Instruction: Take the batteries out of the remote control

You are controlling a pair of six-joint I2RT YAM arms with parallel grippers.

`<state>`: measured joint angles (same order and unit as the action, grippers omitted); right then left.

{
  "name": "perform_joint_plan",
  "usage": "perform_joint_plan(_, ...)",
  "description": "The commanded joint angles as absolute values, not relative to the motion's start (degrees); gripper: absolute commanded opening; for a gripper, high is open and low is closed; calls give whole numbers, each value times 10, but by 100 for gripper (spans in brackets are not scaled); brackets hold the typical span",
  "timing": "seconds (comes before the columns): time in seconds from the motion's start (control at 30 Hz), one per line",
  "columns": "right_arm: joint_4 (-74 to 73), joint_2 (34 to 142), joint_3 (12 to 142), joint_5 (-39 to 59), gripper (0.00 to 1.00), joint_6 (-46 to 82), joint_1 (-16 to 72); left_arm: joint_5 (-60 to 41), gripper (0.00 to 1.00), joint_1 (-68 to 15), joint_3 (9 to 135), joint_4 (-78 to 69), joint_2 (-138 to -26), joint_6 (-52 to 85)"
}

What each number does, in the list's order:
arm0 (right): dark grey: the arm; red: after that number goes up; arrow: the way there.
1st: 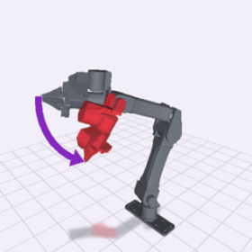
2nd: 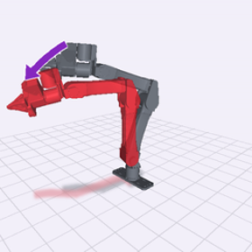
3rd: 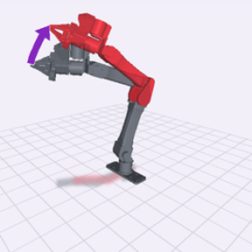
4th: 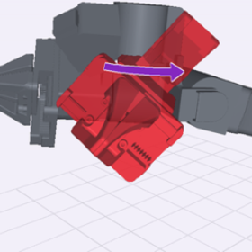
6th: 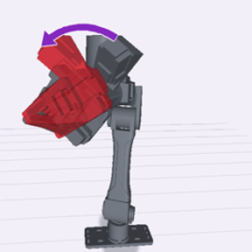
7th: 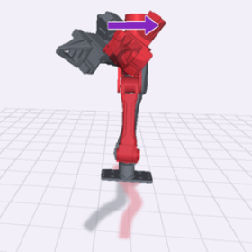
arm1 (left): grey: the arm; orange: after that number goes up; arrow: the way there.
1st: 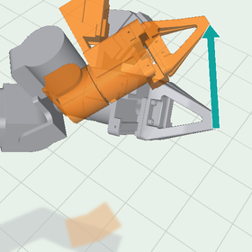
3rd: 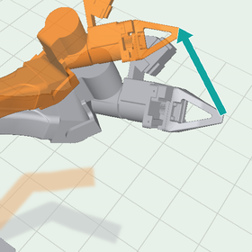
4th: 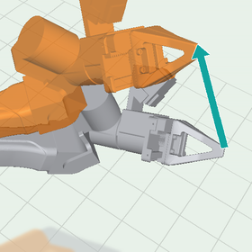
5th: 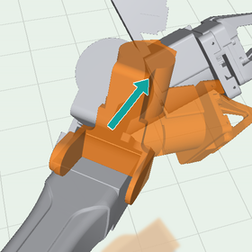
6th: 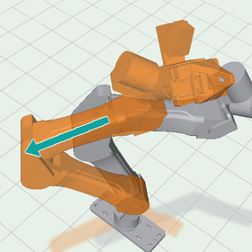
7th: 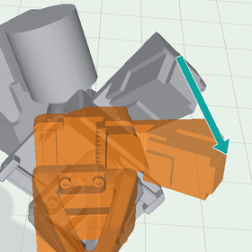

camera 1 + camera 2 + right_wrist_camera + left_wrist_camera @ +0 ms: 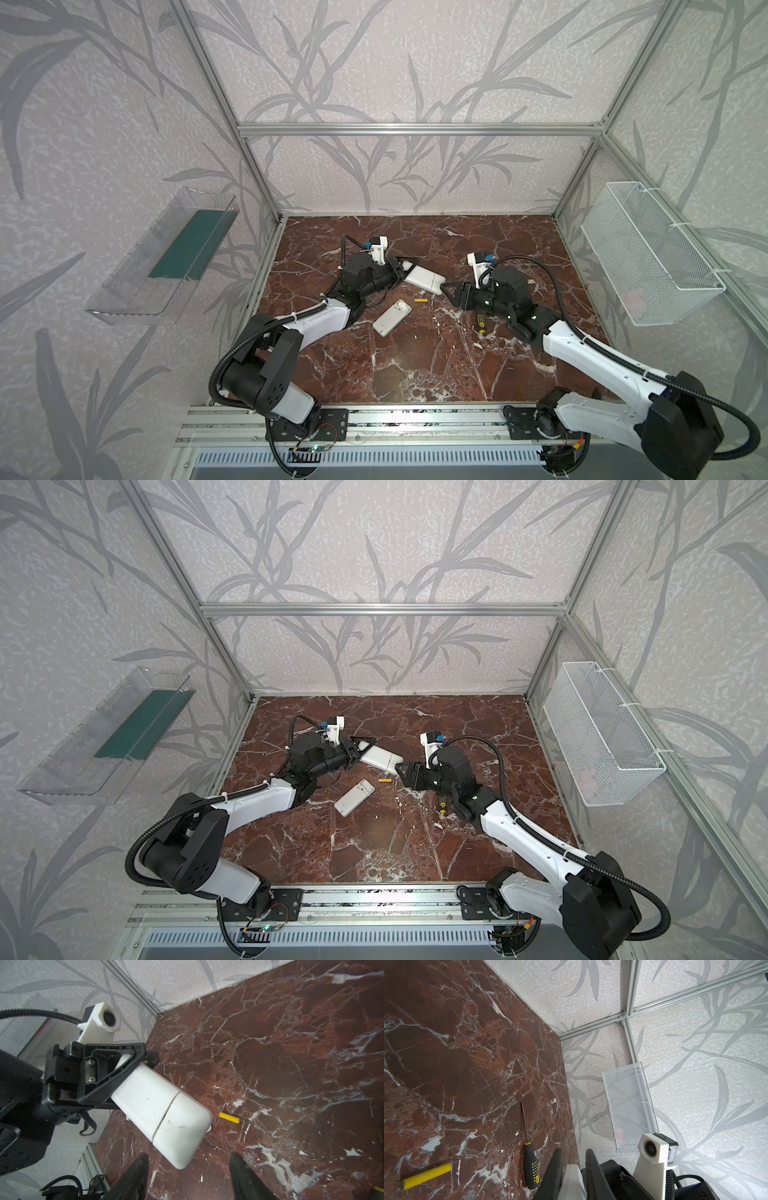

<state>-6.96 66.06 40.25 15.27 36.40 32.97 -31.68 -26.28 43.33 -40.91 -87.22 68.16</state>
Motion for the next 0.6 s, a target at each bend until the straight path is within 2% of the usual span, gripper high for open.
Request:
perform_joint_plan(0.0, -126, 671, 396, 182, 60, 408, 328, -332, 0, -261, 433, -444, -851, 698)
perform_joint_plan(0.57, -190, 727, 408, 193, 52, 428, 328, -342, 0, -262, 424, -474, -842, 719)
